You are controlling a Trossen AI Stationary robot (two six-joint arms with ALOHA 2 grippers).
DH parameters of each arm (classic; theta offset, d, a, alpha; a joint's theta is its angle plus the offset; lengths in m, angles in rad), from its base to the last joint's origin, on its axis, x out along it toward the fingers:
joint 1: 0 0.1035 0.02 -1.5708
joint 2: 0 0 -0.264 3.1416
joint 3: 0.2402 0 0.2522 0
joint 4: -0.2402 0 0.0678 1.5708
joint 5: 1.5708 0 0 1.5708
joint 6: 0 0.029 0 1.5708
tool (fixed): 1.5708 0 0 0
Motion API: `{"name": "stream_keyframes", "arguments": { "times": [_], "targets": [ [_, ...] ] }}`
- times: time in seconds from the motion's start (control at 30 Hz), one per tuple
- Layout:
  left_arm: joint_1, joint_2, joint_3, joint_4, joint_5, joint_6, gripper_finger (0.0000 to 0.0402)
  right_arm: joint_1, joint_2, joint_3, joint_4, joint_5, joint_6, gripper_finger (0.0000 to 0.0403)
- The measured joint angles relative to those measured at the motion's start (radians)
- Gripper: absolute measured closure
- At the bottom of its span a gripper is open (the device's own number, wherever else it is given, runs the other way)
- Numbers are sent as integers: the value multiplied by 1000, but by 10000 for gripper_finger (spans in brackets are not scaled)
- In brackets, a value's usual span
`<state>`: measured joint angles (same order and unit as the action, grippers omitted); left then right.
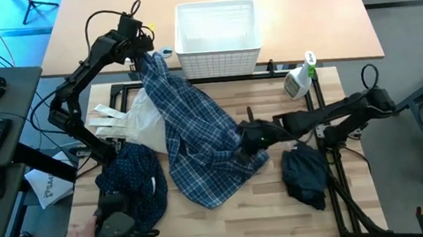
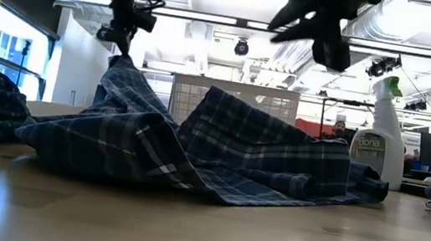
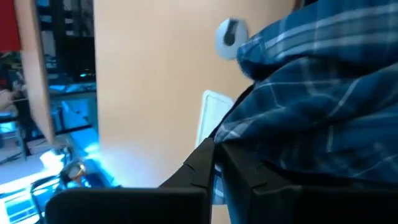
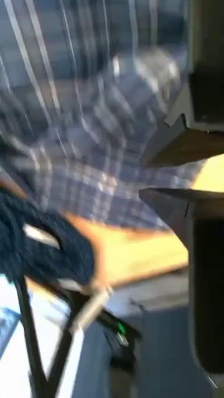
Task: Fold Laundry from Bin
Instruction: Fold the blue checkered long sleeve
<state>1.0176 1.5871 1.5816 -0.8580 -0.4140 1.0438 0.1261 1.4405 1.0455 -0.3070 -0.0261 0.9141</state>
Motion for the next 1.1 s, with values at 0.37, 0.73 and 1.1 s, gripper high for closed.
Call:
{"name": "stream_keyframes", "arguments": {
  "times": [0.37,0.73,1.1],
  "targets": [
    [0,-1,12,3,17,-12,371,-29,276,-68,128,41,-59,263],
    [-48,-6,12,9,-5,6,399,237,365,-56,-159,-118,38,392],
    [-267,-60,12,-93,165,-83,397,572,66,-42,-553,-89,442,332]
  ]
}}
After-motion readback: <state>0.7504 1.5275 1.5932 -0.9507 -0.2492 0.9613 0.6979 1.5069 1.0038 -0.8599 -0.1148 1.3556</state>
